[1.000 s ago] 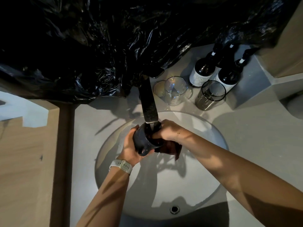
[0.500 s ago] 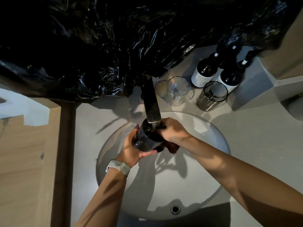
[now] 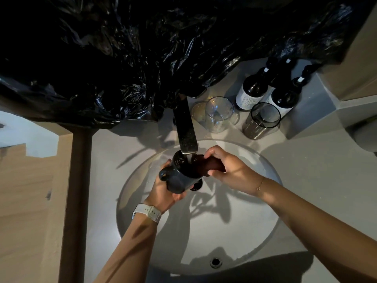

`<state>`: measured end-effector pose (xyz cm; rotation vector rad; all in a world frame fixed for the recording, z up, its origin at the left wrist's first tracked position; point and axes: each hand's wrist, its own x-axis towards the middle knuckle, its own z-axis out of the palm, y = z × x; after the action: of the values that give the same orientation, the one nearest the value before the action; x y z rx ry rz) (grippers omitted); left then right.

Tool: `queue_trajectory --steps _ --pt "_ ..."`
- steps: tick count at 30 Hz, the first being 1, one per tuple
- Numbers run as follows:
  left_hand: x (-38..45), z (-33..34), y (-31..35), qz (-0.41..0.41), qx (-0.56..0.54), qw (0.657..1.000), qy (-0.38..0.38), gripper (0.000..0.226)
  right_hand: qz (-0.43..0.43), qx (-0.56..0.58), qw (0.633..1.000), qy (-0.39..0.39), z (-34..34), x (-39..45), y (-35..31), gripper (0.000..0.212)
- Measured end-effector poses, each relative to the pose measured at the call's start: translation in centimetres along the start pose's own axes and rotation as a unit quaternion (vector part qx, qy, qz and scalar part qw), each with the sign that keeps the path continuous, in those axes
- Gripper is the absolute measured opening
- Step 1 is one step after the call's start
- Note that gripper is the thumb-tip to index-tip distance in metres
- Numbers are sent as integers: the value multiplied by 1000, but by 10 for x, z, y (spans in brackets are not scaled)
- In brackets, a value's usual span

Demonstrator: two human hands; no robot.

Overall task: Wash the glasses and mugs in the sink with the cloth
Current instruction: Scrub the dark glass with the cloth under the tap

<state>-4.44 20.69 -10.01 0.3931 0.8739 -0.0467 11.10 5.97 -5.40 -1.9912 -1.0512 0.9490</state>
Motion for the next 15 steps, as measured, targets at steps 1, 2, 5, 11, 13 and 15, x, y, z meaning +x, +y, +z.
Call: queue_trajectory --steps 1,2,5,11,13,15 --pt "2 -2 -2 12 31 999 15 51 -21 -39 998 37 1 3 6 30" --pt "-2 0 -4 17 59 998 32 51 -38 -46 996 66 2 6 9 23" --pt "-6 7 -10 49 101 990 80 40 -25 82 992 89 10 11 9 8" --pt "-8 12 -19 79 127 984 101 34 230 174 957 40 30 19 3 45" --pt "-7 10 -17 91 148 981 90 37 260 94 961 -21 25 23 0 41" --pt "-9 10 -14 90 159 980 77 44 255 87 962 -38 26 30 -2 41"
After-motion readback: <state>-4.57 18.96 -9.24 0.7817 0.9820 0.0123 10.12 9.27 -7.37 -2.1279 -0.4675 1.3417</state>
